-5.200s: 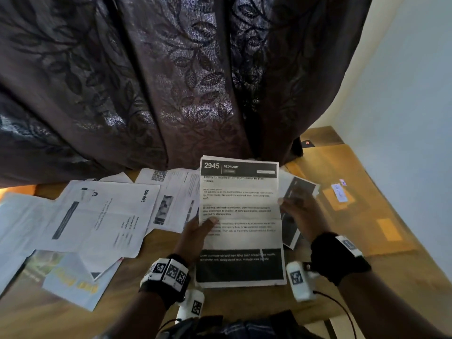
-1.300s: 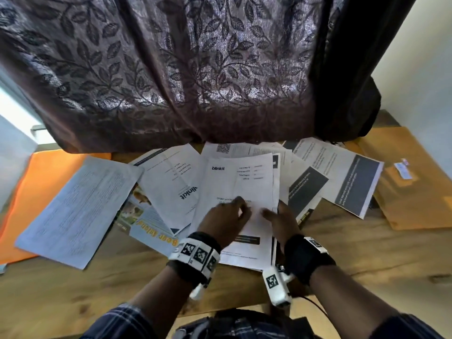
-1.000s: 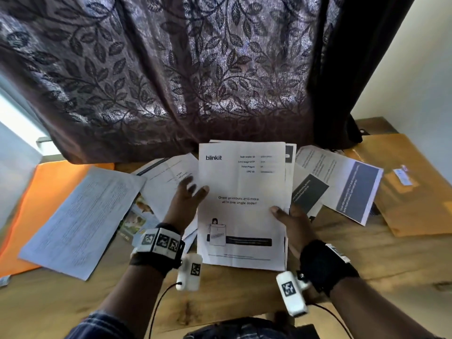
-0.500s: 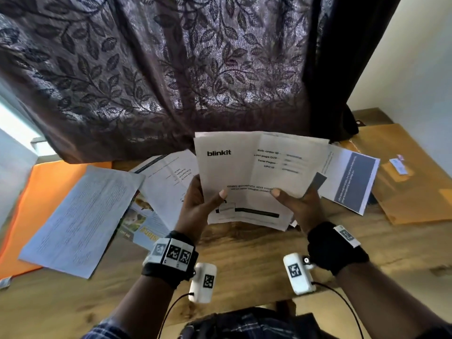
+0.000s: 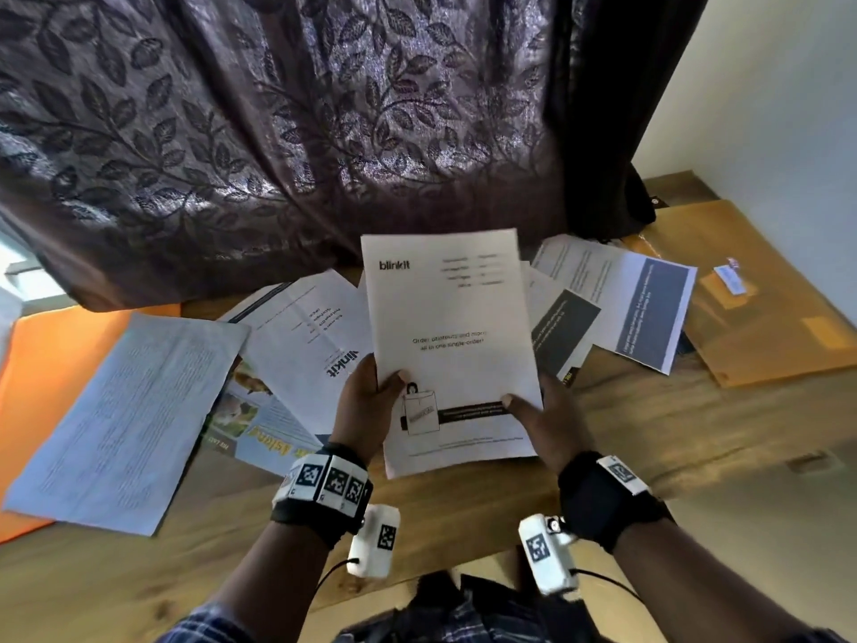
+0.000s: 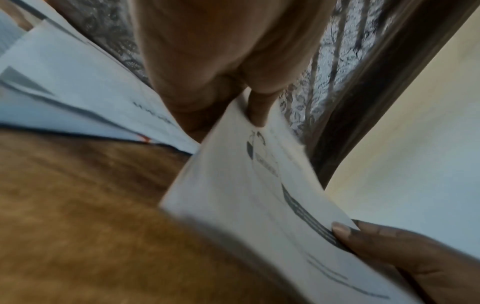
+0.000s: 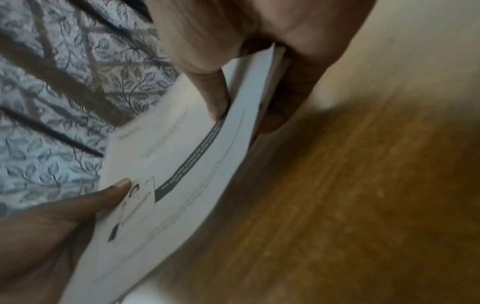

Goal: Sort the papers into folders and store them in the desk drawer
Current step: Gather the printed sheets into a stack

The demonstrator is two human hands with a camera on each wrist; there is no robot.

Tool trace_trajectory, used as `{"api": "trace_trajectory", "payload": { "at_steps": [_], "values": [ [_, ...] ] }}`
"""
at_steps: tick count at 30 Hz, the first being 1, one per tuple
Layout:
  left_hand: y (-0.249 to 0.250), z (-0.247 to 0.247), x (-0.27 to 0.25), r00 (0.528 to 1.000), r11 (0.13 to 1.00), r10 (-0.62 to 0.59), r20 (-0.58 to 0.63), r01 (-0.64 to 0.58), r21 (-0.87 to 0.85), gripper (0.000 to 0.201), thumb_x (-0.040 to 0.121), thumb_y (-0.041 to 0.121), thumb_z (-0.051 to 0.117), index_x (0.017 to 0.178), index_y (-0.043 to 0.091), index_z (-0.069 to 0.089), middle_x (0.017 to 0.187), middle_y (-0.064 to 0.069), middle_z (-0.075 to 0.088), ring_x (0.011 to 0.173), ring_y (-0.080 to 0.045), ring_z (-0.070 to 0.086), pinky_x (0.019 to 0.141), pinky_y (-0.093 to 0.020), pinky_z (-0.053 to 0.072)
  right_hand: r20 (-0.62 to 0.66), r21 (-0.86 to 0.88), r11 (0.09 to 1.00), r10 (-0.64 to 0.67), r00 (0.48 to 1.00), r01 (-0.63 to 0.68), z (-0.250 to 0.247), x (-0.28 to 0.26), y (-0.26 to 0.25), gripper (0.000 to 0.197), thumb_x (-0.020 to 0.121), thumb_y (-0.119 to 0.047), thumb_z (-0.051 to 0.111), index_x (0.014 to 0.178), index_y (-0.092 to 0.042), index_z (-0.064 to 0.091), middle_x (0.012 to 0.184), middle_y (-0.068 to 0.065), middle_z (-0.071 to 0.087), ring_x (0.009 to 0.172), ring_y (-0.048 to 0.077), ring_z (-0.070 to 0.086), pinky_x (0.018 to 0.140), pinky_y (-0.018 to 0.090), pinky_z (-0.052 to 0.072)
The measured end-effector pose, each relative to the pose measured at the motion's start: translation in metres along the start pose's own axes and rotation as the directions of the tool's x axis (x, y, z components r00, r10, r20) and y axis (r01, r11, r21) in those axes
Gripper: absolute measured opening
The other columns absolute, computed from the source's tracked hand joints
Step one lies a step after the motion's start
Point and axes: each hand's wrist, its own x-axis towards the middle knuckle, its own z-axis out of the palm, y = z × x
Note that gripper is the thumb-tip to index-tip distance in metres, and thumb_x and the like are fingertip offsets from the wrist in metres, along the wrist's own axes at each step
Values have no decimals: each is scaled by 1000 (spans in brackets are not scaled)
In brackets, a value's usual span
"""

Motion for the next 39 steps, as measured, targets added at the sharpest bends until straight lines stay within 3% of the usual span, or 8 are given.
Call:
{"api": "trace_trajectory", "payload": {
  "at_steps": [8, 12, 16, 19, 24, 27, 31, 39],
  "values": [
    [-22, 16, -9, 991, 932, -120, -63, 134, 336, 35, 92, 29, 64, 123, 14, 56, 115, -7, 68, 105, -30, 64, 78, -30, 45, -66, -311, 936, 153, 986, -166, 1, -15, 8, 29, 91, -35, 59, 117, -22, 59, 114, -1, 68, 104, 25, 64, 81, 36, 50],
    [-22, 18, -29, 980, 892, 25, -198, 67, 447, 60, 90, 31, 66, 142, 11, 43, 137, -13, 51, 124, -32, 51, 99, -41, 42, -79, -403, 907, 99, 992, -123, -15, -37, 15, 32, 95, -35, 56, 124, -24, 60, 115, 3, 61, 100, 27, 62, 80, 32, 47],
    [-21, 20, -48, 943, 767, 248, -220, -52, 640, 65, 85, 30, 71, 141, 9, 44, 146, -18, 40, 134, -40, 38, 111, -48, 31, -192, -377, 919, 46, 980, -117, -35, -71, 25, 42, 95, -32, 59, 134, -19, 53, 130, 9, 49, 105, 32, 57, 89, 41, 49],
    [-24, 34, -74, 916, 595, 397, -59, -208, 776, 57, 87, 29, 68, 137, 11, 48, 157, -15, 28, 140, -40, 29, 113, -44, 24, -283, -321, 936, 52, 958, -145, -54, -107, 50, 39, 93, -31, 61, 130, -18, 55, 124, 8, 53, 99, 29, 58, 84, 40, 51],
    [-37, 77, -142, 745, 465, 583, 326, -634, 618, 41, 86, 14, 62, 125, 2, 59, 147, -19, 44, 135, -37, 40, 118, -37, 23, -365, -254, 936, 140, 921, -243, -64, -176, 101, 31, 91, -27, 61, 119, -15, 57, 114, 6, 55, 96, 25, 58, 80, 37, 50],
    [-56, 113, -192, 721, 530, 456, 522, -691, 491, 39, 90, 10, 63, 127, 2, 59, 140, -16, 53, 128, -30, 47, 104, -41, 43, -350, -232, 922, 219, 911, -311, -59, -216, 132, 35, 91, -27, 59, 125, -18, 54, 119, 4, 54, 102, 25, 57, 83, 39, 50],
    [-86, 153, -245, 682, 598, 289, 672, -677, 430, 37, 86, 0, 66, 122, 4, 62, 132, -13, 60, 124, -23, 48, 105, -37, 40, -346, -219, 884, 324, 880, -412, -54, -266, 162, 40, 92, -28, 58, 131, -21, 50, 130, 4, 51, 112, 26, 55, 87, 41, 51],
    [-145, 221, -318, 343, 615, 62, 937, -753, 234, 40, 92, 4, 57, 132, 8, 56, 135, -10, 57, 129, -26, 48, 111, -32, 32, -459, -142, 757, 520, 720, -638, -64, -355, 223, 42, 92, -28, 57, 133, -21, 48, 134, 4, 50, 117, 27, 55, 91, 45, 50]
  ]
}}
